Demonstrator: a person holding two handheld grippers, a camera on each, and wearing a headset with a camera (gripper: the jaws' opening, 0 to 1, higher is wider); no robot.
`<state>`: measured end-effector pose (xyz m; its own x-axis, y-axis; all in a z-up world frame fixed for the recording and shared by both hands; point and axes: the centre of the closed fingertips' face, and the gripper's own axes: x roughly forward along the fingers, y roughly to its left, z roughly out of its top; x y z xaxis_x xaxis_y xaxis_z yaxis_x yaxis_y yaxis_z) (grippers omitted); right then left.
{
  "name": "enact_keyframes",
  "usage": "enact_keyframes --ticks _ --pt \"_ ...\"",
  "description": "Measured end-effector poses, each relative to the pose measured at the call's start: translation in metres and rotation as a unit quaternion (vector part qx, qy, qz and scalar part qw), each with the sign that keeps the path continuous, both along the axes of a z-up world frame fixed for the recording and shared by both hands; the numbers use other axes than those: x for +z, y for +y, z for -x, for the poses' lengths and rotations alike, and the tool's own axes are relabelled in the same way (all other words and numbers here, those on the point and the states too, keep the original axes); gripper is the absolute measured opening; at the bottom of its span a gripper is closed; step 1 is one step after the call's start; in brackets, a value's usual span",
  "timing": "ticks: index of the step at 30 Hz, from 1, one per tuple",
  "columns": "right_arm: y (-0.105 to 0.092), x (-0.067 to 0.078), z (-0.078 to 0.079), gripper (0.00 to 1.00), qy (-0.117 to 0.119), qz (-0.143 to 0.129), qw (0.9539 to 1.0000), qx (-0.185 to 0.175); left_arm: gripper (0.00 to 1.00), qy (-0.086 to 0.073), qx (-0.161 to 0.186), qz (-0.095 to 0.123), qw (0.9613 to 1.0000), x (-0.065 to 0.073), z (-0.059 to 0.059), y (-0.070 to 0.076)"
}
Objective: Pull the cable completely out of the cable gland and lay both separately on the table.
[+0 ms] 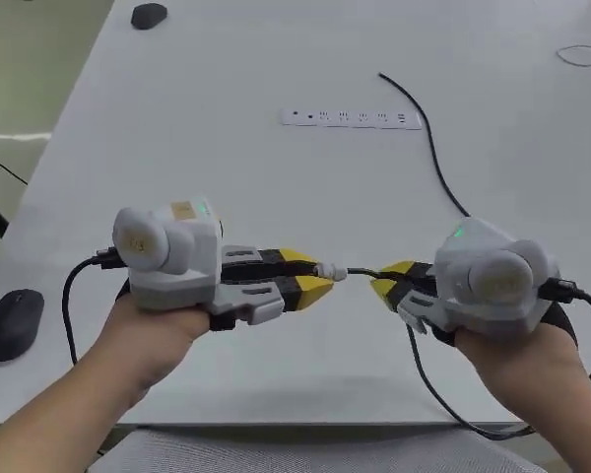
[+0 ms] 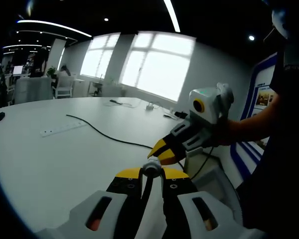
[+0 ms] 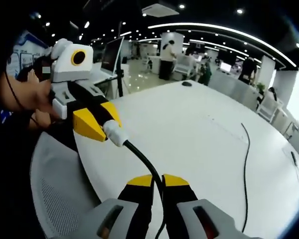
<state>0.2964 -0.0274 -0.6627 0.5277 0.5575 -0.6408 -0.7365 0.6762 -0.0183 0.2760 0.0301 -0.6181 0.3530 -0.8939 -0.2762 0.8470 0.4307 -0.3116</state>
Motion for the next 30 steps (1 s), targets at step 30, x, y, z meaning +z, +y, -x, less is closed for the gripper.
enact_keyframes --ticks 30 --pt "-0.037 -0.069 0.001 0.01 0.194 -0.117 0.9594 -0.168 0.15 0.002 0.002 -0.018 0.9998 -0.010 -0.002 -0.003"
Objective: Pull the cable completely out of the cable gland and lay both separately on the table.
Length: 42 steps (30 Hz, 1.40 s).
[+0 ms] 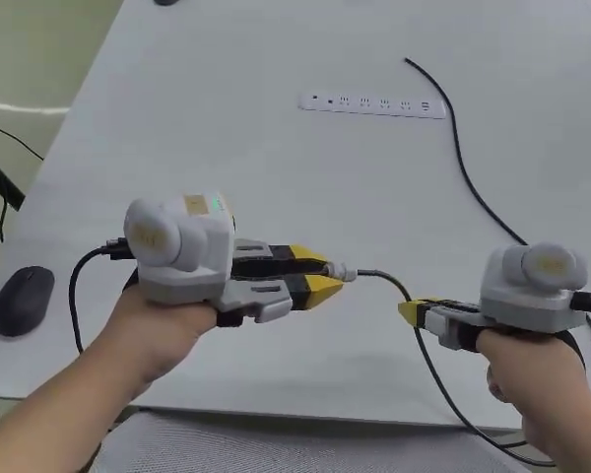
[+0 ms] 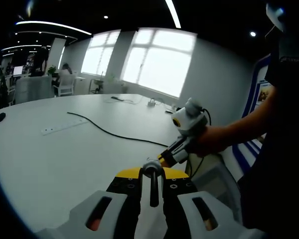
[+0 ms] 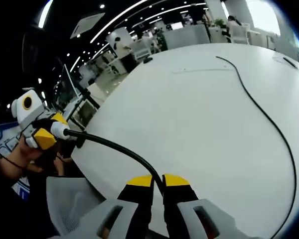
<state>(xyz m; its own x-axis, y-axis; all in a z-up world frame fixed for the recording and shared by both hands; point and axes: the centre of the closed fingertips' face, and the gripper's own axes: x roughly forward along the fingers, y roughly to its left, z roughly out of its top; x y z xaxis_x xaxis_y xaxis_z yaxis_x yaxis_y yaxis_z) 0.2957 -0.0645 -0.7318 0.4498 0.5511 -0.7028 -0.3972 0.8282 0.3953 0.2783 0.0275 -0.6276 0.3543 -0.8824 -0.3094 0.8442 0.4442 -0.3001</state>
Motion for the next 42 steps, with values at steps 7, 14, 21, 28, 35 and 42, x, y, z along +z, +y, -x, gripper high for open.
enact_keyframes --ticks 7,14,21,28,35,42 --pt "0.001 0.000 0.001 0.02 -0.024 0.019 0.9992 0.024 0.15 0.006 -0.004 0.006 1.0000 -0.001 -0.004 0.005" --pt "0.006 0.008 0.007 0.03 -0.034 0.026 0.9990 0.015 0.15 0.008 -0.018 0.011 0.9998 -0.001 -0.005 0.010" --pt "0.004 0.017 0.007 0.08 -0.056 0.042 0.9974 0.019 0.15 0.007 -0.033 0.012 0.9994 -0.002 -0.007 0.013" --pt "0.017 0.043 0.004 0.20 -0.123 0.087 0.9835 0.100 0.15 0.010 -0.040 0.016 0.9990 0.000 -0.005 0.014" --pt "0.056 0.069 0.006 0.27 -0.208 0.125 0.9481 0.206 0.15 0.013 -0.042 0.021 0.9988 0.000 -0.006 0.015" --pt "0.080 0.067 0.006 0.23 -0.241 0.165 0.9197 0.262 0.15 0.018 -0.039 0.026 0.9987 0.000 -0.007 0.017"
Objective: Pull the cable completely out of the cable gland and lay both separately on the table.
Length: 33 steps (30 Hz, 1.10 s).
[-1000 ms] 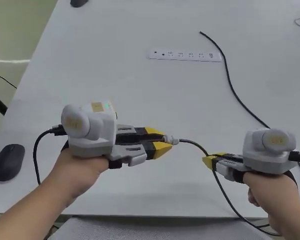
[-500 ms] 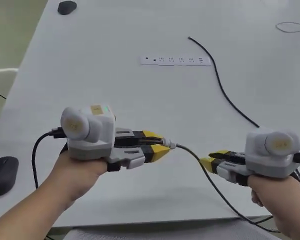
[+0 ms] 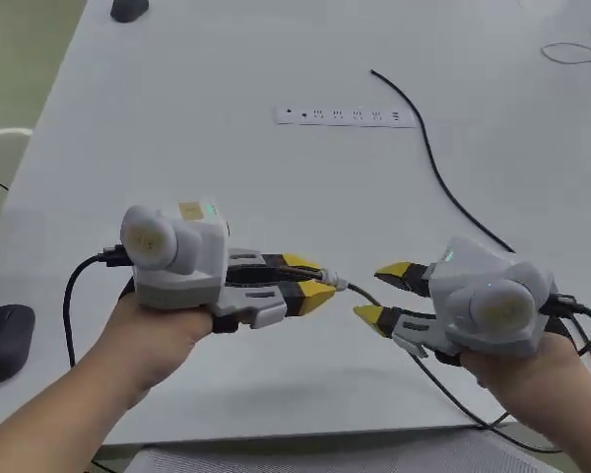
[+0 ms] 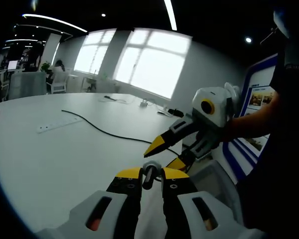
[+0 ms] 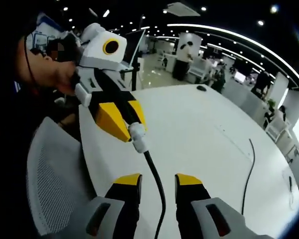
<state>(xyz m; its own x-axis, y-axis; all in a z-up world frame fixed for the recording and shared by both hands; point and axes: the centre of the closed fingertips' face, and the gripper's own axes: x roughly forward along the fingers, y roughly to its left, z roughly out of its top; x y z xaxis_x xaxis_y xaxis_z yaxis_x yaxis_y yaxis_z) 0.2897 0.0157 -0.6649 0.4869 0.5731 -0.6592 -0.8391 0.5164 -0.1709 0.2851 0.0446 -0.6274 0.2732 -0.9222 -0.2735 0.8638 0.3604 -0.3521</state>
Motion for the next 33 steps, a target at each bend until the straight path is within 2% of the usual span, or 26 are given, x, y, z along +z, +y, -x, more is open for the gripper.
enact_keyframes --ticks 6,12,14,16,27,33 --pt "0.016 0.003 0.000 0.18 -0.007 0.001 0.9997 0.025 0.15 0.002 -0.003 0.000 1.0000 0.000 0.002 0.001" --pt "0.022 0.005 0.000 0.13 -0.006 -0.004 0.9996 0.029 0.15 0.004 0.001 0.005 1.0000 0.001 0.003 0.001" --pt "0.022 0.004 0.001 0.08 -0.006 -0.002 0.9995 0.031 0.15 0.005 0.001 0.006 1.0000 0.000 0.004 0.001" --pt "0.023 0.002 0.004 0.03 0.003 -0.002 0.9994 0.034 0.15 0.005 0.000 0.004 1.0000 -0.002 0.005 0.001" --pt "0.024 -0.001 0.005 0.00 0.013 -0.004 0.9997 0.021 0.15 0.003 0.001 0.007 1.0000 0.000 0.004 0.003" --pt "0.017 -0.006 0.003 0.00 0.023 0.000 0.9997 0.006 0.15 0.001 0.004 0.014 0.9999 0.003 0.002 0.004"
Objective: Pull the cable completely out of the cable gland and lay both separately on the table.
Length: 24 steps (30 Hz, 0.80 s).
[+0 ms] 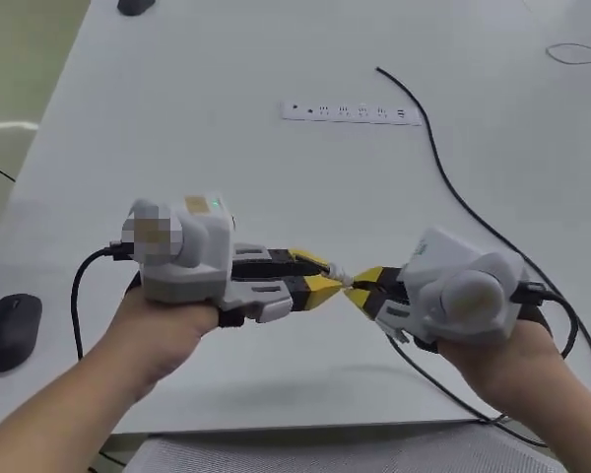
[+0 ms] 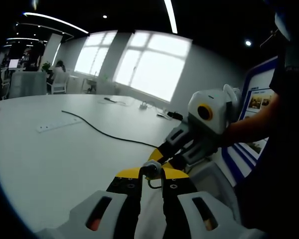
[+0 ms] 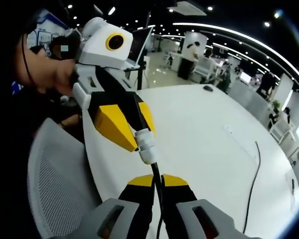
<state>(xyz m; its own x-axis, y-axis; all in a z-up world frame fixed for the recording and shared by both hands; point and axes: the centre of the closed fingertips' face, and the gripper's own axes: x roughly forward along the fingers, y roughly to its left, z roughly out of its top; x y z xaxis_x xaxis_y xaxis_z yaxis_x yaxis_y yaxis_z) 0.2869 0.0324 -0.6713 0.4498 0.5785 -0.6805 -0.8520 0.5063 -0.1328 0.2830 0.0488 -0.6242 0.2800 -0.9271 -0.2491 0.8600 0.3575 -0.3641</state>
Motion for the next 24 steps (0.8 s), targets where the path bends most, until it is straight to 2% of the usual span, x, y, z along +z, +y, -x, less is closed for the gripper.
enact_keyframes --ticks 2,4,5,12,17,22,24 --pt "-0.004 -0.003 -0.002 0.00 0.005 0.000 0.9999 -0.009 0.15 -0.002 0.002 0.002 1.0000 0.001 -0.001 0.001" --pt "-0.010 -0.008 -0.003 0.00 0.024 -0.010 0.9991 -0.032 0.15 -0.002 0.005 0.003 1.0000 0.002 -0.002 0.002" --pt "-0.010 -0.009 -0.003 0.00 0.026 -0.012 0.9990 -0.035 0.15 -0.002 0.006 0.003 1.0000 0.002 -0.002 0.002" --pt "-0.032 -0.022 -0.008 0.00 0.064 -0.034 0.9928 -0.095 0.15 -0.001 0.019 0.013 0.9997 0.006 -0.006 0.011" --pt "-0.042 -0.030 -0.006 0.00 0.074 -0.033 0.9910 -0.107 0.15 0.002 0.023 0.010 0.9997 0.003 -0.007 0.016" --pt "-0.045 -0.033 -0.003 0.00 0.067 -0.021 0.9926 -0.099 0.15 0.004 0.026 0.009 0.9996 0.001 -0.006 0.020" --pt "-0.047 -0.032 -0.005 0.00 0.070 -0.028 0.9915 -0.106 0.15 0.004 0.025 0.006 0.9997 0.000 -0.005 0.020"
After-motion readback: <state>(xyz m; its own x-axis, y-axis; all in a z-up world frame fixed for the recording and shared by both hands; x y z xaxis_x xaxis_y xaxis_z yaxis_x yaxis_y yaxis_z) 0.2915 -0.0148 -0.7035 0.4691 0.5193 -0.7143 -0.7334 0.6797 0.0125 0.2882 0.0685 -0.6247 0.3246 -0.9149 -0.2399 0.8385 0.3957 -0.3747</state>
